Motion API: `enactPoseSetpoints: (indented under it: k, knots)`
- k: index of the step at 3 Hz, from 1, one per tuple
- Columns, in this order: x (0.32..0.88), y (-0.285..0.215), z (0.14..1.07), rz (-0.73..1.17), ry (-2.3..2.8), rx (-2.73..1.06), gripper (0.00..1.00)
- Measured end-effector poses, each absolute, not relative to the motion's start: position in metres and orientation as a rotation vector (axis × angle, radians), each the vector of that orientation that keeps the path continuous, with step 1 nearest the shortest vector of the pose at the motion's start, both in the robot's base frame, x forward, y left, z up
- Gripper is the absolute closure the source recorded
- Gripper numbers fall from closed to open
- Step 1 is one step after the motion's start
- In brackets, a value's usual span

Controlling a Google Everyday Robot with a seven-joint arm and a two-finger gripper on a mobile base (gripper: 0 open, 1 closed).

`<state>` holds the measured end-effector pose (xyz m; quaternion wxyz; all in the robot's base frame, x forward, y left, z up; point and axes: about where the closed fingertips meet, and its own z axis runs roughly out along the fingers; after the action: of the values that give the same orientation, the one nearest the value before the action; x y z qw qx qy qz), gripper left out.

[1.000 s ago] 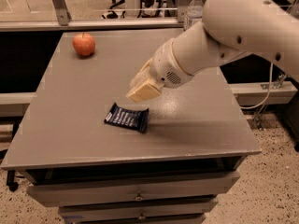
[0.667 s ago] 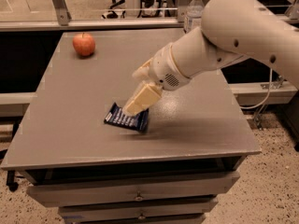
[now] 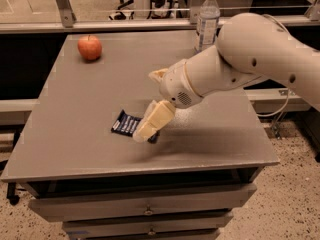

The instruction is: Move rxbar blueberry near blue plastic bottle

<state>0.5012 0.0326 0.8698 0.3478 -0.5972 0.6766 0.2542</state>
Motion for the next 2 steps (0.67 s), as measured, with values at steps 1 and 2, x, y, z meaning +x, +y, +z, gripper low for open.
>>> enactPoseSetpoints:
  k: [1,2]
  knots:
    - [0.497,0.038,0.857,0.647,1.71,-1.58,0.0]
    - [0.494,0.041,0.846,0.64,1.691,-1.596,0.16]
